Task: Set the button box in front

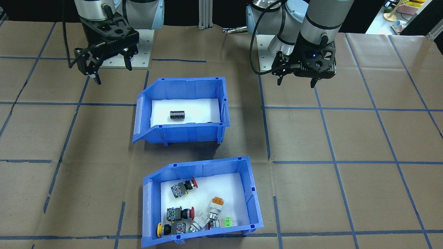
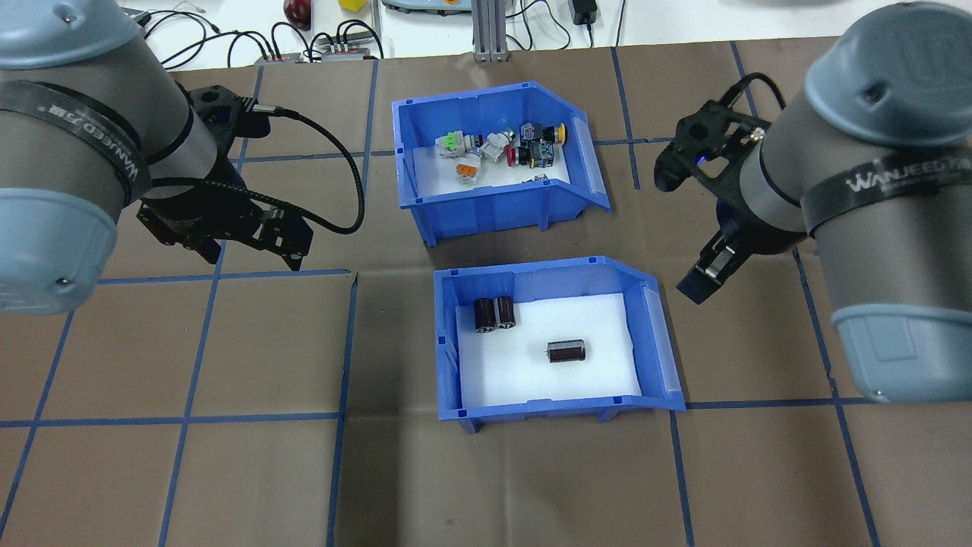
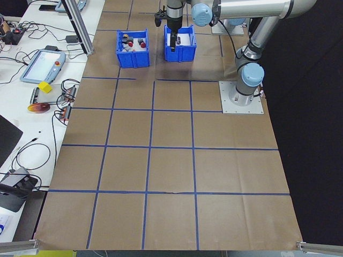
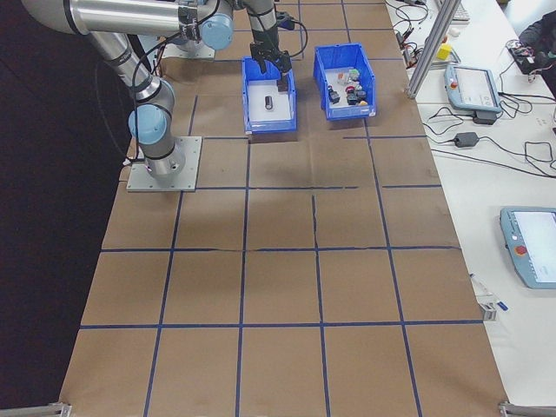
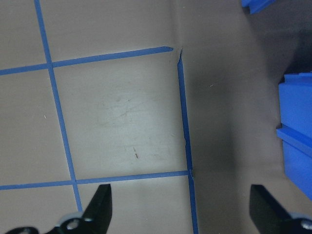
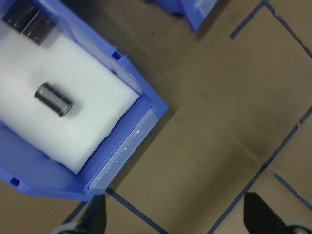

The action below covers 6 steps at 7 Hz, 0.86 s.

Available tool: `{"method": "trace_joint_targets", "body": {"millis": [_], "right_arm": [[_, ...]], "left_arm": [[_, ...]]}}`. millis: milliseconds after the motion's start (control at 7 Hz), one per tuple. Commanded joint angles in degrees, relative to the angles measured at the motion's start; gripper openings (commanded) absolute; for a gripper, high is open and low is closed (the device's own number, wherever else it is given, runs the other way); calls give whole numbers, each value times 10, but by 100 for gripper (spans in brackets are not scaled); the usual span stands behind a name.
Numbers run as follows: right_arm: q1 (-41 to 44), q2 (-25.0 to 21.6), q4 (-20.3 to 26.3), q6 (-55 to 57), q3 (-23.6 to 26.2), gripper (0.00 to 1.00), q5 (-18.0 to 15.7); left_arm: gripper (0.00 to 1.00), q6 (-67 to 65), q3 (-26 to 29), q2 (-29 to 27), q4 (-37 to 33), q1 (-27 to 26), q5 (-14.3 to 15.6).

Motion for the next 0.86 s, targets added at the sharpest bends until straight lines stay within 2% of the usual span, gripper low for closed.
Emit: {"method": "trace_joint_targets", "body": {"millis": [0,143,571,714], "right_arm": [[-26,23,1,212,-38,100,3],[-26,46,24,282,-62,100,4],[-26,105,121,374,-144,100,5],[-27,116,127,378,-149,100,13]], "left_arm": [[99,2,-1,0,0,0,-1],[99,3,-1,0,1,0,-1],[99,5,-1,0,1,0,-1],[99,6,-1,0,1,0,-2]]}}
